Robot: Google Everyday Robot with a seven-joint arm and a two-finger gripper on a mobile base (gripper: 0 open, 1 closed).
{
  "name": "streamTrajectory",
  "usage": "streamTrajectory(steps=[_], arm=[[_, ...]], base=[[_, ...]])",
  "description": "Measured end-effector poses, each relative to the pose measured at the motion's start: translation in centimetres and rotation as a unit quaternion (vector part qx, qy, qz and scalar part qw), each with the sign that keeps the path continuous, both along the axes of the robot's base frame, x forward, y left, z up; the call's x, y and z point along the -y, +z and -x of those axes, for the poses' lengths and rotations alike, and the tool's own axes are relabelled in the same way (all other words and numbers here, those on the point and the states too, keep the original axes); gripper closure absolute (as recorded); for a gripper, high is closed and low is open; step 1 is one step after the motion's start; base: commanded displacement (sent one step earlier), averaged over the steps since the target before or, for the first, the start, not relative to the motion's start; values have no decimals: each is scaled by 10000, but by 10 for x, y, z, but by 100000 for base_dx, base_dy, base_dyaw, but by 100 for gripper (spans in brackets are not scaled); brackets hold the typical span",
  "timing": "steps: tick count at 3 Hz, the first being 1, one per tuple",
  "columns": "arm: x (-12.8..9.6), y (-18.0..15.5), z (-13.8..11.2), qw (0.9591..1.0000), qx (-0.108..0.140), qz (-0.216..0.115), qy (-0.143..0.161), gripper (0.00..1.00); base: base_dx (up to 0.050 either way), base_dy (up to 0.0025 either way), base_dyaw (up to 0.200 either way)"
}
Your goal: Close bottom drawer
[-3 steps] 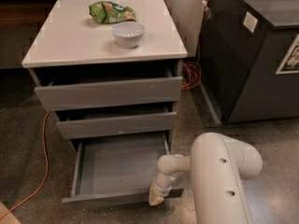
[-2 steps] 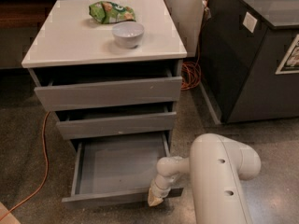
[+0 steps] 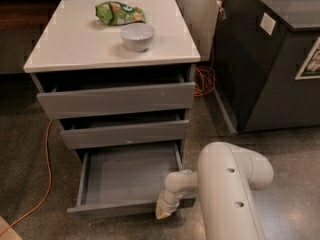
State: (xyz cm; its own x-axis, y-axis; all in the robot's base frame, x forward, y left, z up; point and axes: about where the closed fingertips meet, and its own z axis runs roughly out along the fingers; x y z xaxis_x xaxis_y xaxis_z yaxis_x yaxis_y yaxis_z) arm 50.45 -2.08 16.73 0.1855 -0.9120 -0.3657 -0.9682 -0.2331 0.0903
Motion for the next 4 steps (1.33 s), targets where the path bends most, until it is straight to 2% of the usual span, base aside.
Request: streamTrajectory(steps=[2,4], arm=[[-3,-5,-26,9995,260,-6,-177,100],[-6,-5,-58,9986,423,-183,-255,100]], base=[[0,0,0],[0,0,0]])
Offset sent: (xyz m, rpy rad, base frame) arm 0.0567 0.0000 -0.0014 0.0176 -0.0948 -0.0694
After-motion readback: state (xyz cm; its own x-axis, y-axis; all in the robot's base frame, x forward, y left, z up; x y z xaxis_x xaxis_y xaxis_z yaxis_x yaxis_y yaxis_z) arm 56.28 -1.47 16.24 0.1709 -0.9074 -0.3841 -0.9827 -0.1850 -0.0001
